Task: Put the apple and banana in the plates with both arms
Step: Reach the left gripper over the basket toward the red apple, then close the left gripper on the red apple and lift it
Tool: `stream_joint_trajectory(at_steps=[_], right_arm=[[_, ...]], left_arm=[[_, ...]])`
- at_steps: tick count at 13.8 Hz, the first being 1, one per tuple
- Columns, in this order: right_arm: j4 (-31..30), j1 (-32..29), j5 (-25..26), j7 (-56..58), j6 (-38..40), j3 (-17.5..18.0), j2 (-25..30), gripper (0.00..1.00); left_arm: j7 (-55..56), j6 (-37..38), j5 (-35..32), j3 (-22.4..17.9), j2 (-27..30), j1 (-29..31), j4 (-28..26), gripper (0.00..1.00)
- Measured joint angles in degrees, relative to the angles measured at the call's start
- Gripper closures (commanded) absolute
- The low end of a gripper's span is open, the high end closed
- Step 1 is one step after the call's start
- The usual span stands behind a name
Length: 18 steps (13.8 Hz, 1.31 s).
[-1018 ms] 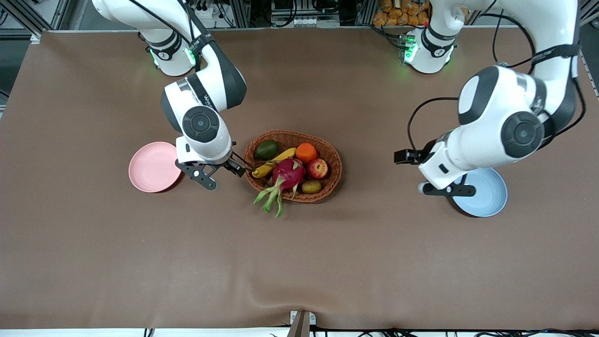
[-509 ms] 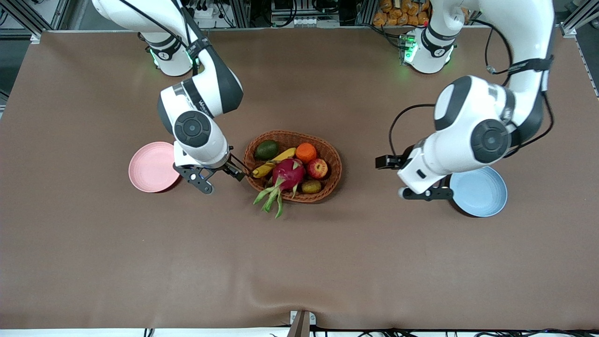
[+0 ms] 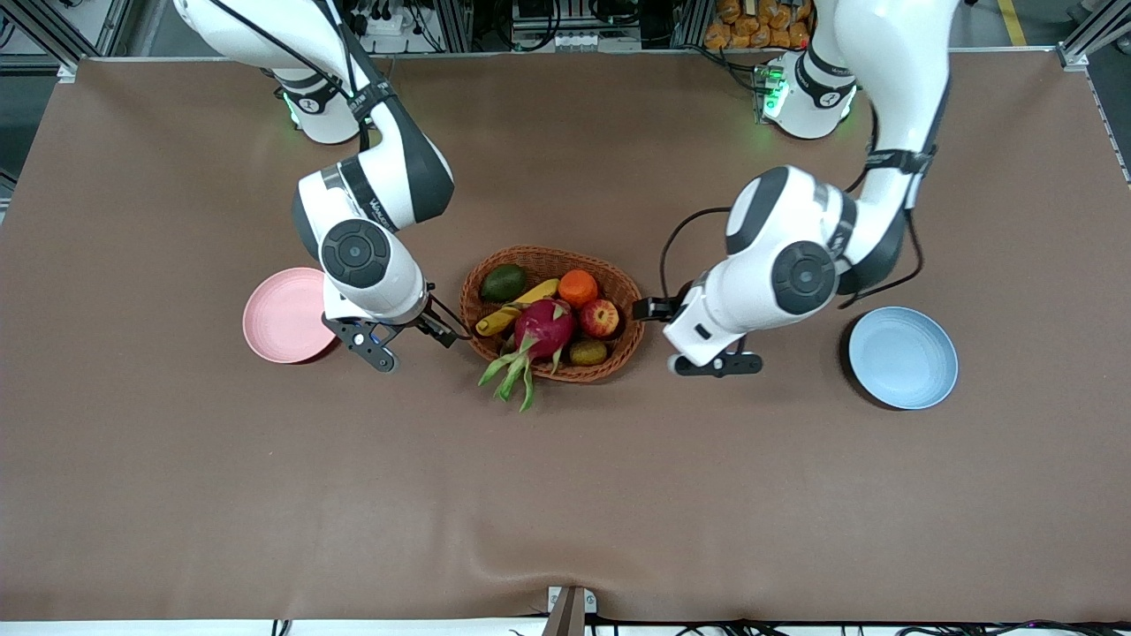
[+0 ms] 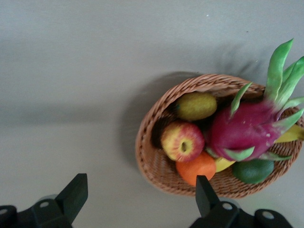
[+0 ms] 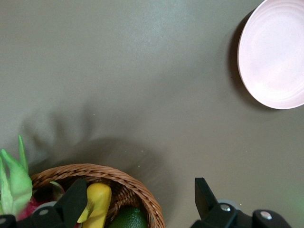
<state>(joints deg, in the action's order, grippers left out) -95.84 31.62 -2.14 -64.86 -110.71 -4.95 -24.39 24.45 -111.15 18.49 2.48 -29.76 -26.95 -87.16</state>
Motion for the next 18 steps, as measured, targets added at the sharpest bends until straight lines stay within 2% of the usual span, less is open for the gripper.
stream_joint_trajectory(at_steps=[7,18], right_arm=[[0.0,-0.5,0.0,0.0,0.7,0.0,-0.1,0.00],[1.7,-1.1,0.0,0.0,0.6,0.0,-0.1,0.00]], left_arm=[[0.2,-9.4,4.4,0.1,-7.1,-4.8,0.0,0.00],[0.3,-13.1,4.8,0.1,-12.2,-8.6,0.0,0.00]])
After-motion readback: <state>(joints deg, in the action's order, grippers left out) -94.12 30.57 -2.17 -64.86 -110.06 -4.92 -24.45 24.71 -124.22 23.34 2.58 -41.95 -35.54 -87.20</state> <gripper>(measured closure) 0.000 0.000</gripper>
